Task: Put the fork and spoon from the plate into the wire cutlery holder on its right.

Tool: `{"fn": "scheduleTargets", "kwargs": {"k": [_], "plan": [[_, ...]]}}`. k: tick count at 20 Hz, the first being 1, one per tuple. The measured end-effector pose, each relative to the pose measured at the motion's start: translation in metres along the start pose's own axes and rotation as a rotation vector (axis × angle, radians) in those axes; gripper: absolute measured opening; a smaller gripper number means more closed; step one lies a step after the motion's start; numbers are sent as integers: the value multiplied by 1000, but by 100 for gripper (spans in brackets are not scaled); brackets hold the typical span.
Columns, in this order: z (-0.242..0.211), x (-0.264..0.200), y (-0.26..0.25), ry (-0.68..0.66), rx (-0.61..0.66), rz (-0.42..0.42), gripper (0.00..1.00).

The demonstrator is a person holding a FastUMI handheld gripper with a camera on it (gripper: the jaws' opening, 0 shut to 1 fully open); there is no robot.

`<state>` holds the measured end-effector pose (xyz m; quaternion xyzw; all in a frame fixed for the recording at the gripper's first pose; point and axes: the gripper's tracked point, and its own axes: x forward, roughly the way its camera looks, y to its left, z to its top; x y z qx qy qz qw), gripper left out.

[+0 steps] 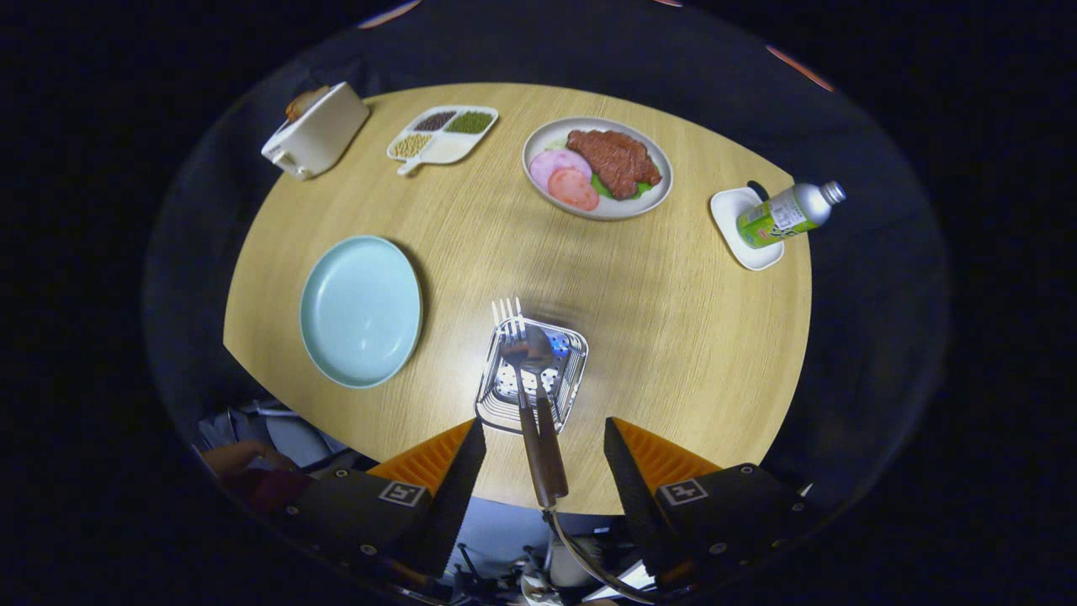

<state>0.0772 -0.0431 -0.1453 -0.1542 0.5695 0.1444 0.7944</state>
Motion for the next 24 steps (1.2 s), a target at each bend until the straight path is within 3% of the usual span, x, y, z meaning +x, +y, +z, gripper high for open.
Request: {"fn": "scheduleTargets", "kwargs": {"k": [3,7,11,16,24], "plan": [[13,-40,-3,-247,100,23,97],[26,-100,-9,-589,207,55,98],[17,-147,-48,-873,283,-49,98],[-7,-167,-86,-1041,380,-78,98],[-6,-169,-97,-1133,347,-93,99]]}}
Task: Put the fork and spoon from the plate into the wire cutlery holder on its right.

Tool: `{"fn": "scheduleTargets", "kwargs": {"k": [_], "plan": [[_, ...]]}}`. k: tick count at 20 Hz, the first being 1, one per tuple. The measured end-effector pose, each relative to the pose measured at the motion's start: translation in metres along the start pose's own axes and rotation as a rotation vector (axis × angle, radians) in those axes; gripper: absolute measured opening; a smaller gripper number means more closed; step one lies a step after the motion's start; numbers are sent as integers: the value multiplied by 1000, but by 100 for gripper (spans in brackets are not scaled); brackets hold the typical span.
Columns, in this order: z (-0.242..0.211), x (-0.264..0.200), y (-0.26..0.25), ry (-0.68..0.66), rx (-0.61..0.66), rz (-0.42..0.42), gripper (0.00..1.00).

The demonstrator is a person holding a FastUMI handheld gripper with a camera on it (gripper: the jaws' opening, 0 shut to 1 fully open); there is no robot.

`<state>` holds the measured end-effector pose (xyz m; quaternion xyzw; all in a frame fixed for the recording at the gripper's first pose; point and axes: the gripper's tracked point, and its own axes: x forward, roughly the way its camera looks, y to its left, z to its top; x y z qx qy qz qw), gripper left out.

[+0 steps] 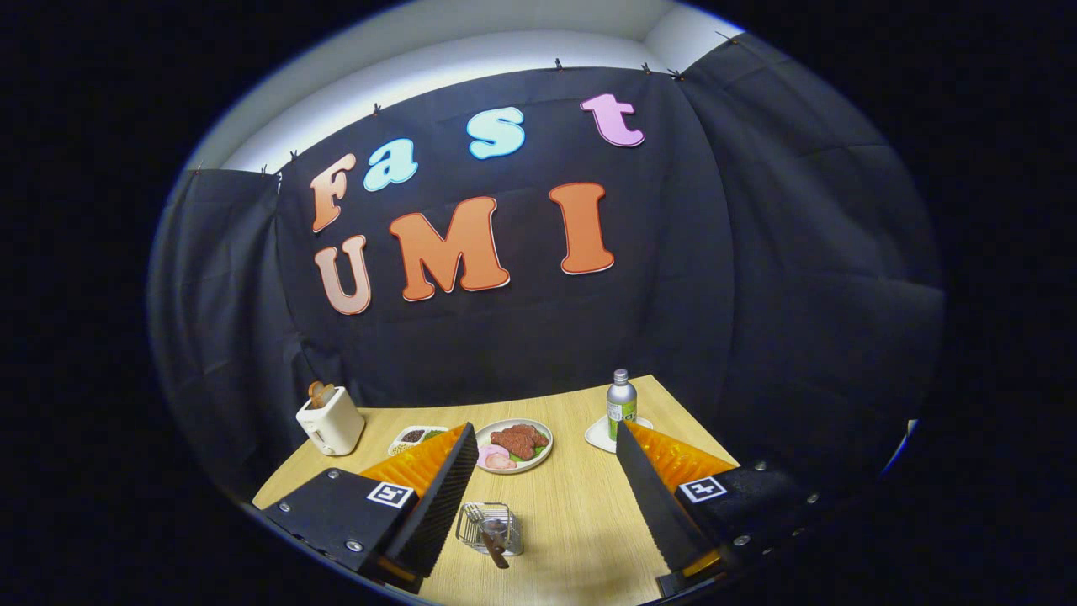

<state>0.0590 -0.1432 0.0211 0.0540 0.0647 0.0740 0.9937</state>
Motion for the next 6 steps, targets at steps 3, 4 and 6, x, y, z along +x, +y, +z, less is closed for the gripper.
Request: {"fn": "scheduleTargets", "kwargs": {"k": [3,4,6], "plan": [[1,2,0,-15,-23,-18,99],[3,3,1,-23,-31,-26,99],[6,2,5,-40,-41,-31,99]]}}
